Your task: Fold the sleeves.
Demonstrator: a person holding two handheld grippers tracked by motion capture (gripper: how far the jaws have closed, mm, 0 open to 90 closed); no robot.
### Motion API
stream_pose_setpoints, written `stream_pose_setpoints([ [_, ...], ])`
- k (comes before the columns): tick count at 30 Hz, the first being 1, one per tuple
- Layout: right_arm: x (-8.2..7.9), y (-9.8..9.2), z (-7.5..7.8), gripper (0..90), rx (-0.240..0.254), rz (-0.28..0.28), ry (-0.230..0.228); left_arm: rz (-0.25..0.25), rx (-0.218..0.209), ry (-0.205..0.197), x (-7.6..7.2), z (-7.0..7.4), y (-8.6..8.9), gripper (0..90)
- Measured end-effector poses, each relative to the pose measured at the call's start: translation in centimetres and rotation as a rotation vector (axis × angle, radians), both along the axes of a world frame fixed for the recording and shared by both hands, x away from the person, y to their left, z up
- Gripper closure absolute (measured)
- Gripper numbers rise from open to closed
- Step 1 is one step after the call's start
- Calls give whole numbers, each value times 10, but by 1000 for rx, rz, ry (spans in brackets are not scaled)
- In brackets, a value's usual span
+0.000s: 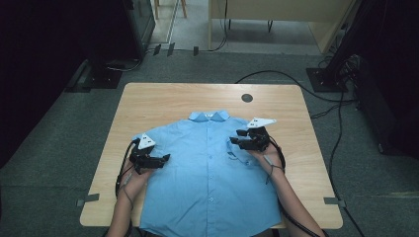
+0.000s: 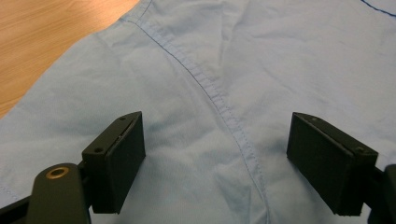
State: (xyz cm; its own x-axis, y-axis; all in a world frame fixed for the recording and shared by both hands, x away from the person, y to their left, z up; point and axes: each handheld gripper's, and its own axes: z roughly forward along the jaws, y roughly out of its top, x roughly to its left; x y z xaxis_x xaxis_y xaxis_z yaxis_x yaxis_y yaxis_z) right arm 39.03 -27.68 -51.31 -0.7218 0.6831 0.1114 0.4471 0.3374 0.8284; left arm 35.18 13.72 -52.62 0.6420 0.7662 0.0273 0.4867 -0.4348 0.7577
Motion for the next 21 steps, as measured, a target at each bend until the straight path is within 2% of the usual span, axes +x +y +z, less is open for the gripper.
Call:
stream_pose_setpoints([
  [1,0,0,0,466,0,0,0,0,0,0,0,0,0,192],
  [4,1,2,-4,417,-48,-21,-18,0,0,0,0,0,0,192],
  [10,2,7,-9,382,-68,-41,-35,0,0,0,0,0,0,192],
  [11,2,7,-9,345,-68,-41,-35,0,0,0,0,0,0,192],
  [17,4,8,-11,288,-62,-40,-29,0,0,0,0,0,0,192],
  [18,5,8,-12,288,-56,-23,-24,0,0,0,0,0,0,192],
  [19,5,8,-12,242,-56,-23,-24,0,0,0,0,0,0,192],
  [21,4,7,-12,230,-55,-23,-26,0,0,0,0,0,0,192],
])
